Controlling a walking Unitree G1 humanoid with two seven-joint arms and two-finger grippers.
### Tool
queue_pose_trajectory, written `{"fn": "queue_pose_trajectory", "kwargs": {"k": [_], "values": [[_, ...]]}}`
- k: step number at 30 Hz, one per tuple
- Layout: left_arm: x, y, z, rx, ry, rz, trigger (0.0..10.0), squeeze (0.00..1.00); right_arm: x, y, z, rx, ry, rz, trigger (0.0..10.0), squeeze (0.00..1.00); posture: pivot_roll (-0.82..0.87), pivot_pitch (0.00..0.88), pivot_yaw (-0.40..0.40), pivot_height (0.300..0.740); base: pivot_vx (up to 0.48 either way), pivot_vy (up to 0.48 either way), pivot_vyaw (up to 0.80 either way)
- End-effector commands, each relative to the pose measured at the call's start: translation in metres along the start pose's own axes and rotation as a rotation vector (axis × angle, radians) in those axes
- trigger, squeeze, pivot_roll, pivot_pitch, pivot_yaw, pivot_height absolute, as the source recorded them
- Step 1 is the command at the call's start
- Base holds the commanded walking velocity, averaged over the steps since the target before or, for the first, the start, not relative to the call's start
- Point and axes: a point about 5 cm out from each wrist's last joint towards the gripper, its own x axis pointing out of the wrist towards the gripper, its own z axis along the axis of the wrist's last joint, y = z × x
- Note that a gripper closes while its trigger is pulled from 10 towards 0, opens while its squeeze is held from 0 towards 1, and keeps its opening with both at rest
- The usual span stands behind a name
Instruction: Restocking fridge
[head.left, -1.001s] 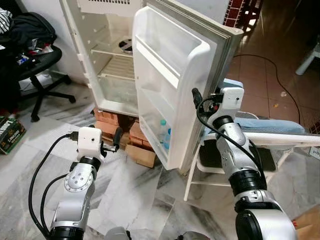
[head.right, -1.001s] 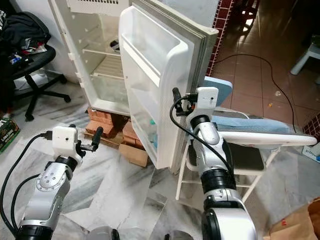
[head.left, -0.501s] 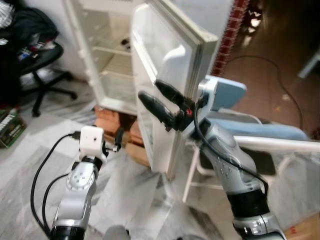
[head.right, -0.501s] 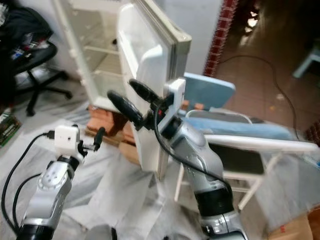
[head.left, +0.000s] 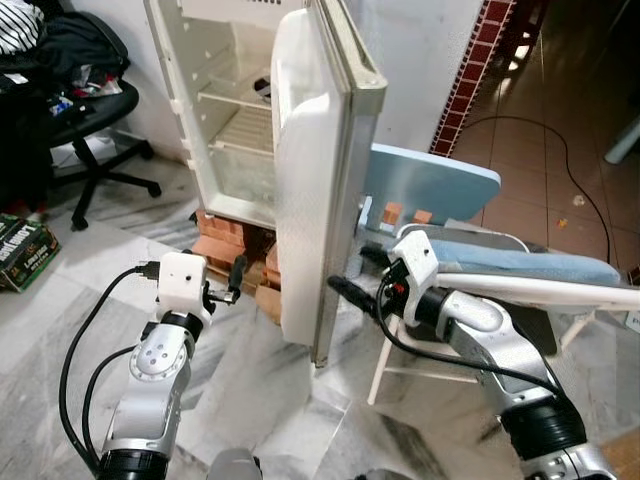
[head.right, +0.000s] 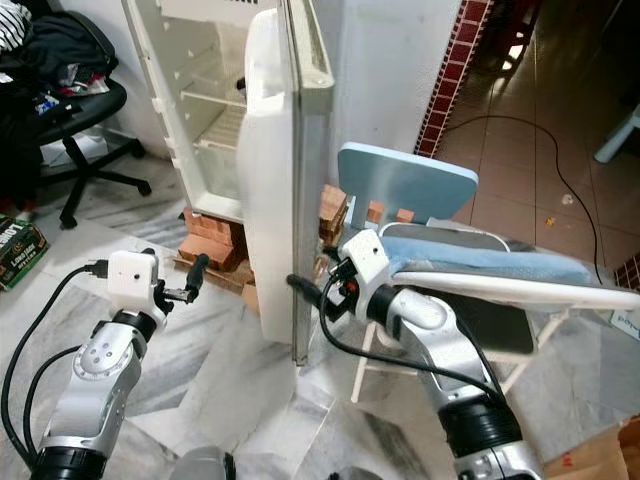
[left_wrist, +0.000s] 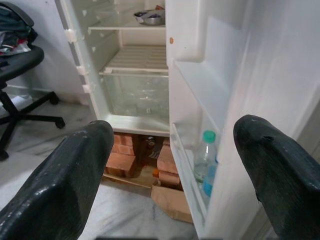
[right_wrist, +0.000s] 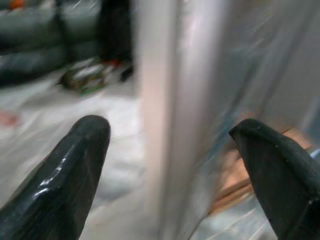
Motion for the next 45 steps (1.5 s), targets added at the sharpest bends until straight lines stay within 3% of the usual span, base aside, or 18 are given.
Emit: {"fn": "queue_pose_trajectory", "kwargs": {"k": [1, 5, 8, 11, 13, 14, 15, 16, 18, 21, 25, 27, 28, 30, 35, 40, 42, 45], "values": [[0.003, 0.000, 0.002, 0.008, -0.004, -0.002, 10.0, 0.00, 0.007, -0.004, 0.021, 0.003, -0.109, -0.047, 10.0, 0.00, 0.02, 0.000, -0.034, 0.740, 0.000, 0.000, 0.00], [0.004, 0.000, 0.002, 0.007, -0.003, -0.003, 10.0, 0.00, 0.016, 0.001, 0.031, 0.001, -0.166, -0.055, 10.0, 0.00, 0.02, 0.000, -0.035, 0.740, 0.000, 0.000, 0.00], [0.004, 0.000, 0.002, 0.007, -0.004, -0.001, 10.0, 0.00, 0.032, 0.012, 0.046, 0.086, -0.247, -0.056, 10.0, 0.00, 0.03, 0.000, -0.038, 0.740, 0.000, 0.000, 0.00], [0.004, 0.001, 0.002, 0.006, -0.005, 0.003, 10.0, 0.00, 0.048, 0.037, 0.062, 0.215, -0.338, 0.012, 10.0, 0.00, 0.03, 0.000, -0.042, 0.740, 0.000, 0.000, 0.00], [0.005, 0.000, 0.002, 0.006, -0.005, 0.003, 10.0, 0.00, 0.049, 0.054, 0.075, 0.286, -0.394, 0.117, 10.0, 0.00, 0.04, 0.000, -0.047, 0.740, 0.000, 0.000, 0.00], [0.004, 0.000, 0.002, 0.008, -0.007, 0.006, 10.0, 0.00, 0.044, 0.077, 0.092, 0.394, -0.464, 0.297, 10.0, 0.00, 0.04, 0.000, -0.047, 0.740, 0.000, 0.000, 0.00], [0.004, 0.000, 0.002, 0.008, -0.007, 0.006, 10.0, 0.00, 0.044, 0.077, 0.092, 0.394, -0.464, 0.297, 10.0, 0.00, 0.04, 0.000, -0.047, 0.740, 0.000, 0.000, 0.00], [0.004, 0.001, 0.002, 0.008, -0.010, 0.013, 10.0, 0.00, 0.028, 0.103, 0.109, 0.450, -0.522, 0.544, 10.0, 0.00, 0.04, 0.000, -0.050, 0.740, 0.000, 0.000, 0.00], [0.004, 0.001, 0.002, 0.007, -0.010, 0.017, 10.0, 0.00, 0.011, 0.118, 0.115, 0.482, -0.543, 0.719, 10.0, 0.00, 0.04, 0.000, -0.052, 0.740, 0.000, 0.000, 0.00], [0.004, 0.001, 0.002, 0.006, -0.008, 0.014, 10.0, 0.00, 0.010, 0.117, 0.112, 0.495, -0.529, 0.719, 10.0, 0.00, 0.03, 0.000, -0.051, 0.740, 0.000, 0.000, 0.00], [0.005, 0.000, 0.001, 0.002, -0.003, 0.004, 10.0, 0.00, 0.021, 0.101, 0.081, 0.384, -0.402, 0.520, 10.0, 0.00, 0.02, 0.000, -0.048, 0.740, 0.000, 0.000, 0.00], [0.005, 0.000, 0.001, -0.001, -0.001, 0.002, 10.0, 0.00, 0.023, 0.081, 0.058, 0.304, -0.299, 0.312, 10.0, 0.00, 0.02, 0.000, -0.046, 0.740, 0.000, 0.000, 0.00], [0.005, 0.000, 0.001, -0.001, -0.001, 0.002, 10.0, 0.00, 0.023, 0.081, 0.058, 0.304, -0.299, 0.312, 10.0, 0.00, 0.02, 0.000, -0.046, 0.740, 0.000, 0.000, 0.00], [0.004, 0.000, 0.000, -0.006, 0.001, 0.004, 10.0, 0.00, 0.015, 0.054, 0.039, 0.245, -0.248, 0.063, 10.0, 0.00, 0.02, 0.000, -0.046, 0.740, 0.000, 0.000, 0.00], [0.003, 0.002, -0.003, -0.020, 0.019, 0.015, 10.0, 0.00, -0.007, 0.028, 0.014, 0.239, -0.211, -0.210, 10.0, 0.00, 0.02, 0.000, -0.048, 0.740, 0.000, 0.062, 0.00], [0.001, 0.003, -0.002, -0.005, 0.012, 0.022, 10.0, 0.00, -0.023, 0.018, -0.004, 0.170, -0.163, -0.369, 10.0, 0.00, 0.01, 0.000, -0.047, 0.740, 0.000, 0.446, 0.00], [-0.005, 0.008, 0.001, 0.027, -0.006, 0.036, 10.0, 0.00, -0.039, 0.011, -0.014, 0.145, -0.150, -0.495, 10.0, 0.00, 0.01, 0.000, -0.042, 0.740, 0.000, 0.480, 0.00], [-0.010, 0.013, -0.001, 0.054, 0.002, 0.048, 10.0, 0.00, -0.049, 0.009, -0.018, 0.115, -0.139, -0.544, 10.0, 0.00, 0.01, 0.000, -0.041, 0.740, 0.000, 0.480, 0.00]]}}
